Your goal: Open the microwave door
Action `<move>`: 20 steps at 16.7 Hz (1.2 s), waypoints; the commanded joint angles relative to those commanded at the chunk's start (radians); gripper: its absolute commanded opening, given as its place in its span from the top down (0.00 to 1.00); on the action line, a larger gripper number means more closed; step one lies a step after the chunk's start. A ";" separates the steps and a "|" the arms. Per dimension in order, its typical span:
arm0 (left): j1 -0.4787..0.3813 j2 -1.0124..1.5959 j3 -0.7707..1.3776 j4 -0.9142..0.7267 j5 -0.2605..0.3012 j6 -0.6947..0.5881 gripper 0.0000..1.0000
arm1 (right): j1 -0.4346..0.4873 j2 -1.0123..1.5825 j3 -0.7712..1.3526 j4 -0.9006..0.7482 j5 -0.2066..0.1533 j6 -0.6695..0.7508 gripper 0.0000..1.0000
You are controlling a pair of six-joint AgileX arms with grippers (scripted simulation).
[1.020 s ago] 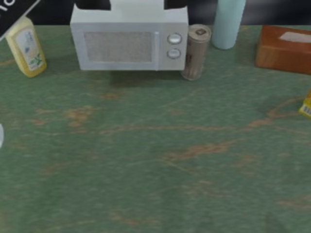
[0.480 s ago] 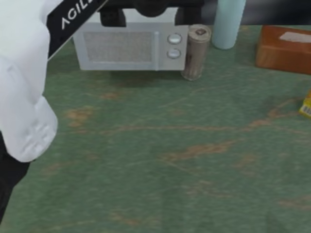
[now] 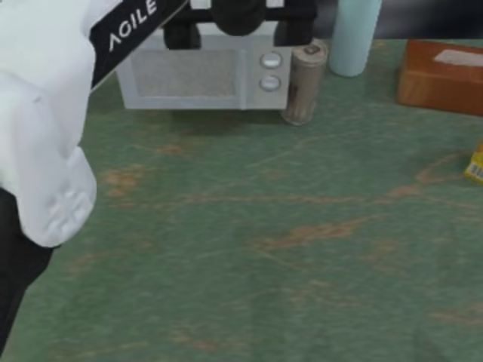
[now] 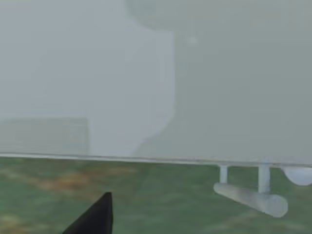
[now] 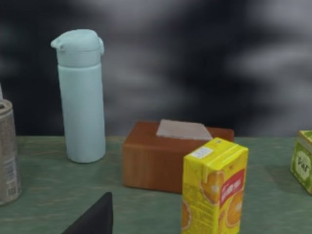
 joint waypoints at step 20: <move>0.024 0.060 -0.043 0.109 0.011 0.022 0.90 | 0.000 0.000 0.000 0.000 0.000 0.000 0.00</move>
